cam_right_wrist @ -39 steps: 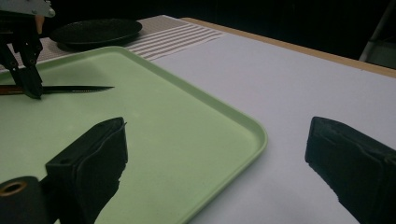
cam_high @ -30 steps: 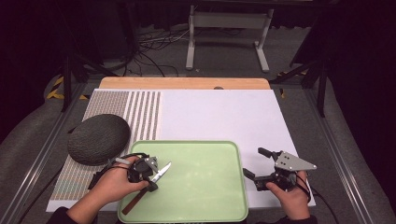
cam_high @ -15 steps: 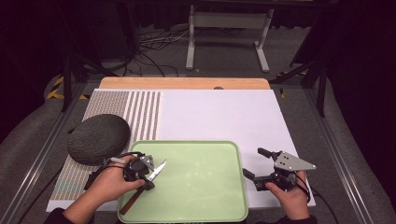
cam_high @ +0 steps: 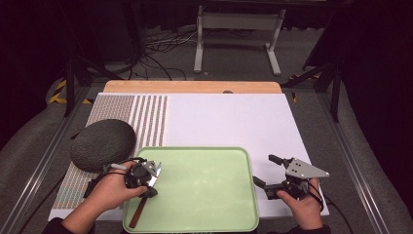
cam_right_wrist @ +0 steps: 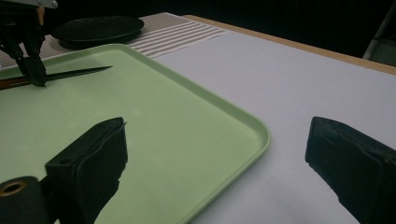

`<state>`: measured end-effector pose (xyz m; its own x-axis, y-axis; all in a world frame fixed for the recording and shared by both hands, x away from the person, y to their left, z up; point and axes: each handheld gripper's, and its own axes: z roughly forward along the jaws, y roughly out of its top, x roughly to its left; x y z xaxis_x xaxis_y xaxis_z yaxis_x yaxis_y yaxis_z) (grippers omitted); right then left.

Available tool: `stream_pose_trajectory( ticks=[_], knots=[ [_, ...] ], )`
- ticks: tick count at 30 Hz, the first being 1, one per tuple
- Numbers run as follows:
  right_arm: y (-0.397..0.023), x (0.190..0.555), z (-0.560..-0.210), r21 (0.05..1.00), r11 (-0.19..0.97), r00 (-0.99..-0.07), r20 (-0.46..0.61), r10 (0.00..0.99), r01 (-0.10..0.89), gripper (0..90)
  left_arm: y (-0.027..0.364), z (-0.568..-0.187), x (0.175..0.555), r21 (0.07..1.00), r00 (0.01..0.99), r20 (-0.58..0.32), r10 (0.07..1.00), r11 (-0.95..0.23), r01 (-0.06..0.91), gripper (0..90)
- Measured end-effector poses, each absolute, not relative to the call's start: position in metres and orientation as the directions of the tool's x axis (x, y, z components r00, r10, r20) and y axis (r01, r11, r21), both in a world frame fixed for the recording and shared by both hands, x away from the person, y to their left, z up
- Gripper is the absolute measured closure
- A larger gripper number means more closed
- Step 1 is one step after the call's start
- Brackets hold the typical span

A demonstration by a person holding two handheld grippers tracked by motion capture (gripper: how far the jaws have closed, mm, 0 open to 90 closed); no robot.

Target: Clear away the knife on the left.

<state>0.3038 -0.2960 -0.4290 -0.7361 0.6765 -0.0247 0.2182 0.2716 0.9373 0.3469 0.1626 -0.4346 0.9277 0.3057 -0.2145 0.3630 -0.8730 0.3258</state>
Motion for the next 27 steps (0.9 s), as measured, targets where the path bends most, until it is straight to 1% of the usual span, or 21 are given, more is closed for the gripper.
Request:
stream_pose_trajectory(
  ticks=[9,18,27],
  knots=[
    [-0.2951,0.304,-0.4294,0.935,0.277,-0.738,-0.026,0.674,0.22,6.6,0.1688,-0.4345,0.3462,0.324,0.926,-0.212,0.313,-0.871,0.369,88.9],
    [-0.294,0.3043,-0.4301,0.935,0.278,-0.741,-0.023,0.671,0.223,6.6,0.1695,-0.4341,0.3415,0.321,0.934,-0.208,0.29,-0.882,0.345,88.3],
    [-0.2938,0.3044,-0.4303,0.934,0.278,-0.742,-0.021,0.67,0.224,6.5,0.1725,-0.4337,0.3377,0.3,0.934,-0.208,0.291,-0.89,0.344,88.6]
  ],
)
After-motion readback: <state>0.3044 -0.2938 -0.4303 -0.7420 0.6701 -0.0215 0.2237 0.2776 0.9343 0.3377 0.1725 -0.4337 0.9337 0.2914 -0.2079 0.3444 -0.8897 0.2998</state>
